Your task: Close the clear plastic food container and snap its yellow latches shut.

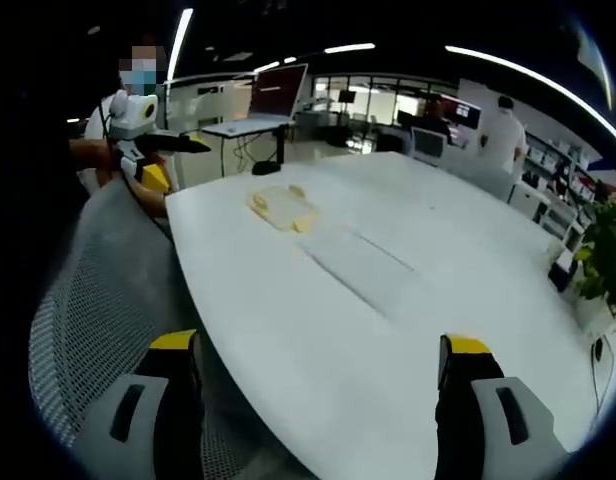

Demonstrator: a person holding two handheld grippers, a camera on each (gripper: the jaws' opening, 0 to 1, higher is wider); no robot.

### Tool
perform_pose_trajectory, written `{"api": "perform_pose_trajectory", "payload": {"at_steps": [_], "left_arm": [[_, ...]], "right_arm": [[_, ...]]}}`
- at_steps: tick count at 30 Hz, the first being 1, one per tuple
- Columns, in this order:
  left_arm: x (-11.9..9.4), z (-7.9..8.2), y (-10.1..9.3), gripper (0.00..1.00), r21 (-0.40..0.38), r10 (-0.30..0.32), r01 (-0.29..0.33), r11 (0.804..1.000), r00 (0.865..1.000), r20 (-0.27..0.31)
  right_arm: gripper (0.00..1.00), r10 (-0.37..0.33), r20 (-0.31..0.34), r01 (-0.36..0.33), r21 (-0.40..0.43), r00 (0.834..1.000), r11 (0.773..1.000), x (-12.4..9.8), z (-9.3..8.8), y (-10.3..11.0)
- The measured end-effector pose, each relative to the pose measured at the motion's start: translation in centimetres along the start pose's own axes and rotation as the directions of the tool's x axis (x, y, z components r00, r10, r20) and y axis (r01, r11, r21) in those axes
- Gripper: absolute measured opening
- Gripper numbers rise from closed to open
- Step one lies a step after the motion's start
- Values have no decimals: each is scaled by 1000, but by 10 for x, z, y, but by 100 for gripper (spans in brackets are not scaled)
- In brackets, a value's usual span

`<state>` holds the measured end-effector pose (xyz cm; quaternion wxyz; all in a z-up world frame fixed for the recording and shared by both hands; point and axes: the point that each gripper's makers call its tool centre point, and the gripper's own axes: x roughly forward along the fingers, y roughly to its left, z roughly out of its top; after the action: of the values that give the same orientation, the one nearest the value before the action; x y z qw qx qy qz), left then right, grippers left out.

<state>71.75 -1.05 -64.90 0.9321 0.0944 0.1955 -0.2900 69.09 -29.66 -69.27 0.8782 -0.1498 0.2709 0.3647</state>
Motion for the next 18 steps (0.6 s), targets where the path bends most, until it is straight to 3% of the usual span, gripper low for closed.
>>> {"api": "perform_pose_trajectory", "payload": {"at_steps": [18], "left_arm": [[-2,2,-3,99,3,-2,2,1000,1000,3]], "right_arm": [[96,3,5,-3,-5,1000,1000,-3,1,-1]]}}
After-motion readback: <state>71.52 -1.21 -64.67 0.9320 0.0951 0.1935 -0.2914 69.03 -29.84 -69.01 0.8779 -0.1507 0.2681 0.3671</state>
